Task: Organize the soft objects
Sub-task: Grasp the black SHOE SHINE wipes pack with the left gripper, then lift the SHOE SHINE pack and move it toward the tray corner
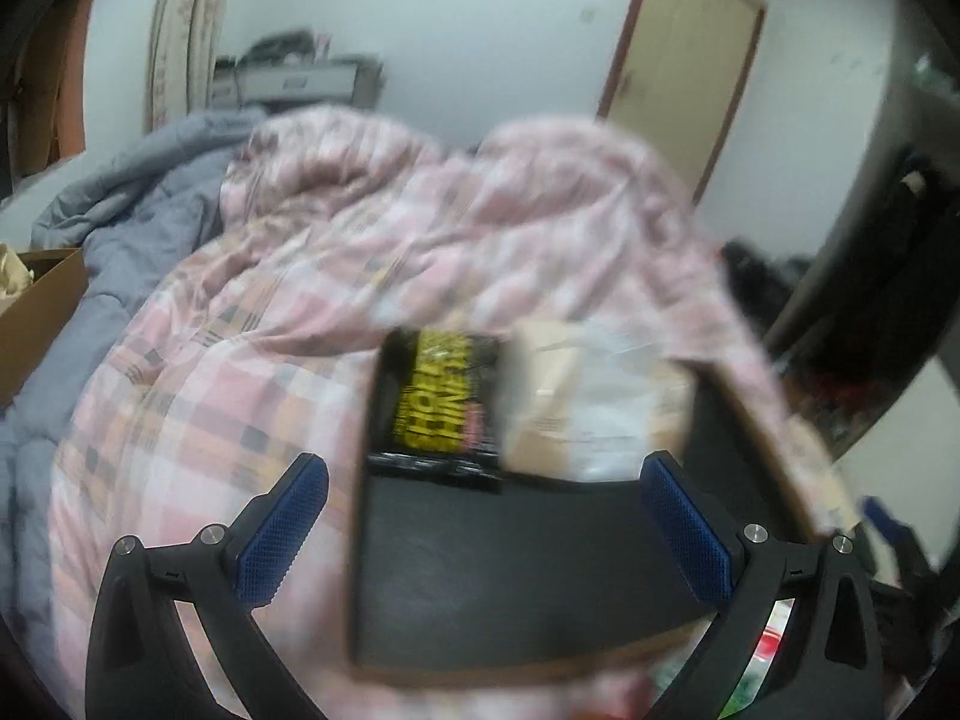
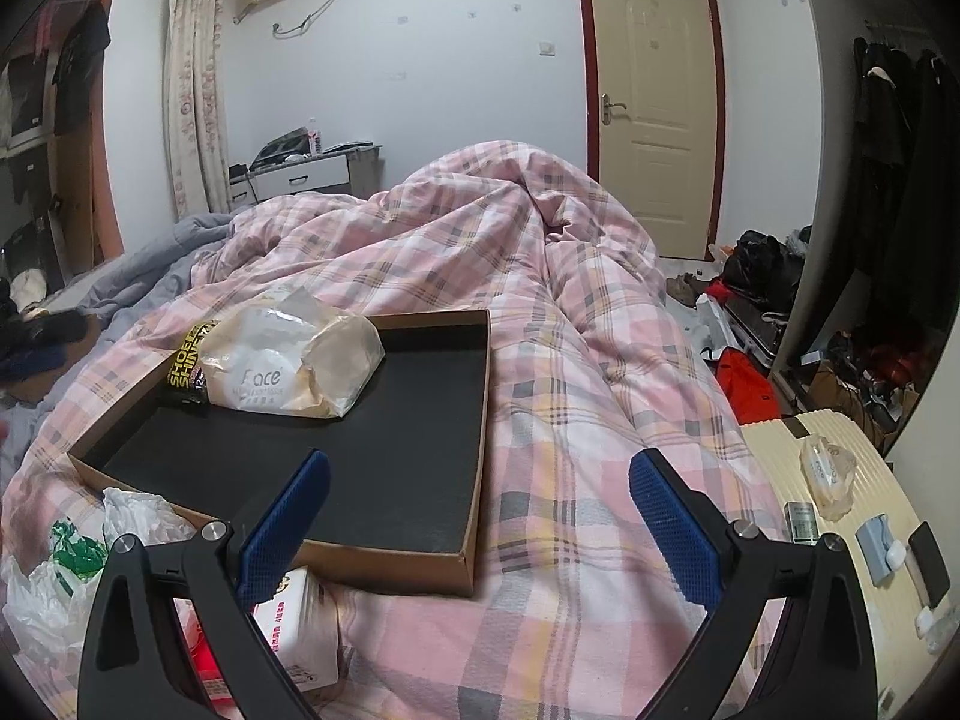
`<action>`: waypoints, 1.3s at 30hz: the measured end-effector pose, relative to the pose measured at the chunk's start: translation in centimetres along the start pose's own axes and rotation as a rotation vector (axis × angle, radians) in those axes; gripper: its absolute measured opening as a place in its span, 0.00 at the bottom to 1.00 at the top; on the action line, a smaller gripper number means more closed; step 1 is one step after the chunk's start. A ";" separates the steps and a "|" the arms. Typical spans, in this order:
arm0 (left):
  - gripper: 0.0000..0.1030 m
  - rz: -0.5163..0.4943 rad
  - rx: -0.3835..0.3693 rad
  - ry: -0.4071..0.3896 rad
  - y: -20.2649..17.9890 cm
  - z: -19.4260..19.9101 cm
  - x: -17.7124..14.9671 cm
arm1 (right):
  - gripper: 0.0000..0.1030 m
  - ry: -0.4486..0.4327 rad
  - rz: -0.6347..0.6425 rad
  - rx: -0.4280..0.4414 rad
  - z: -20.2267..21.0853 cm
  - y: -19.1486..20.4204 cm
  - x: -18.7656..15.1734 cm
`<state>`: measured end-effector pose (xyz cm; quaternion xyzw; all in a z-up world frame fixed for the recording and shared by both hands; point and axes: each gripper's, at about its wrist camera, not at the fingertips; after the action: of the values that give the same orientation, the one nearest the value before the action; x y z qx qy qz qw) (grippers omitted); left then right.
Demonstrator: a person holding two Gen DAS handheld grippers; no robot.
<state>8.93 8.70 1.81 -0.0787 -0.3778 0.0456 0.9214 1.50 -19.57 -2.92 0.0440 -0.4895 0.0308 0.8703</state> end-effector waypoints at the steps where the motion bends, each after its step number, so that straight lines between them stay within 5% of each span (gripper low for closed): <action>1: 1.00 -0.002 0.033 0.028 0.0 -1.2 0.4 | 0.97 0.001 -0.001 0.000 -0.1 0.1 0.0; 8: 1.00 0.011 0.033 0.218 0.2 -8.0 1.2 | 0.97 0.002 0.003 -0.001 -0.1 0.1 -0.1; 14: 0.97 -0.007 0.078 0.308 -0.1 -11.5 1.2 | 0.97 0.003 0.001 0.000 -0.1 0.1 -0.1; 18: 0.90 -0.009 0.086 0.294 -0.3 -11.2 1.0 | 0.97 0.004 0.000 0.000 -0.1 0.1 -0.1; 26: 0.56 0.011 0.068 0.249 1.7 -9.9 0.9 | 0.97 0.005 -0.001 0.000 -0.1 0.1 -0.1; 31: 0.52 0.066 0.022 0.216 2.7 -8.4 1.0 | 0.97 0.007 -0.001 0.000 -0.1 0.1 -0.1; 36: 0.51 0.118 -0.042 0.100 3.1 -3.6 0.6 | 0.97 0.007 -0.001 0.001 -0.1 0.0 -0.1; 39: 0.42 0.130 -0.083 -0.018 3.2 0.8 0.3 | 0.97 0.008 -0.001 0.001 -0.1 0.0 -0.1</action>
<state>8.48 11.94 2.00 -0.1408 -0.3816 0.0902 0.9091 1.51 -19.54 -3.08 0.0445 -0.4861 0.0309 0.8722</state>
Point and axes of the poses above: each gripper's, at about its wrist camera, not at the fingertips, and z roughly against the way its jaws point, y to its left, x to its top
